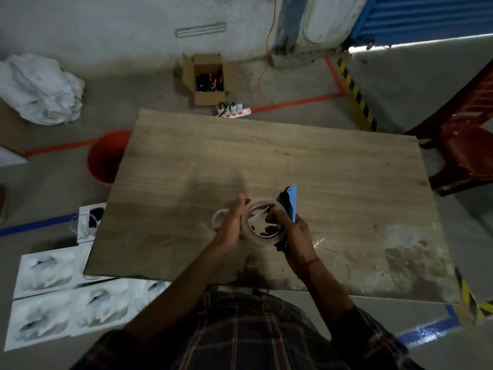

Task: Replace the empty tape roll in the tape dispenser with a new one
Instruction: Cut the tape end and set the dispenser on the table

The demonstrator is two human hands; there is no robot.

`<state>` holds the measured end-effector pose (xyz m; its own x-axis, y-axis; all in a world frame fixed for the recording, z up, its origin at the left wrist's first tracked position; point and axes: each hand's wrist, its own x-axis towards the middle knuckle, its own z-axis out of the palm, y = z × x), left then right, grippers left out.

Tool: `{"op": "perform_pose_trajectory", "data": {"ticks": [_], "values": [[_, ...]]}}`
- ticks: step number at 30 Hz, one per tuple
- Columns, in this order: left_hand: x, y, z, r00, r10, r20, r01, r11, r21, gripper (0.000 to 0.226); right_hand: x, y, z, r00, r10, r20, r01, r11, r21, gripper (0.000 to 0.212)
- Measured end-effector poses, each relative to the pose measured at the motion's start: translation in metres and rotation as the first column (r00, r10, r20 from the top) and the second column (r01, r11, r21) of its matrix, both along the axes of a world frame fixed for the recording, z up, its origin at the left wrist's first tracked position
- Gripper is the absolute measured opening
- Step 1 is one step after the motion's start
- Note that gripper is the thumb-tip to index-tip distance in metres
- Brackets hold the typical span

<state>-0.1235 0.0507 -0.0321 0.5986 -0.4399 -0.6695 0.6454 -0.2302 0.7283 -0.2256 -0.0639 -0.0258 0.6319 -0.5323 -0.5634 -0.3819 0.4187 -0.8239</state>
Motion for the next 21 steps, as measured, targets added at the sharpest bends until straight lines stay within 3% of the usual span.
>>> {"op": "perform_pose_trajectory", "data": {"ticks": [5,13,15,17,19,21], "values": [[-0.001,0.022,-0.058,0.93,0.041,0.365,-0.155,0.945,0.289,0.049,0.011,-0.028,-0.056,0.989,0.059,-0.133,-0.057,0.998,0.024,0.054],[-0.007,0.043,-0.079,0.821,-0.184,0.54,-0.157,0.838,0.523,0.008,0.027,-0.058,-0.125,0.942,0.264,-0.208,-0.278,0.96,-0.04,0.071],[-0.009,0.046,-0.086,0.739,-0.301,0.602,-0.14,0.806,0.575,0.016,0.028,-0.057,-0.117,0.938,0.257,-0.235,-0.277,0.959,-0.057,0.06],[-0.011,0.049,-0.09,0.655,-0.449,0.608,-0.077,0.761,0.644,0.039,0.028,-0.056,-0.11,0.931,0.257,-0.259,-0.29,0.952,-0.098,0.042],[-0.008,0.05,-0.092,0.582,-0.617,0.53,0.029,0.667,0.744,0.061,0.027,-0.059,-0.114,0.93,0.235,-0.281,-0.29,0.941,-0.173,0.036],[-0.005,0.05,-0.096,0.48,-0.747,0.461,0.099,0.568,0.817,0.064,0.026,-0.056,-0.119,0.927,0.209,-0.312,-0.288,0.928,-0.235,0.039]]}}
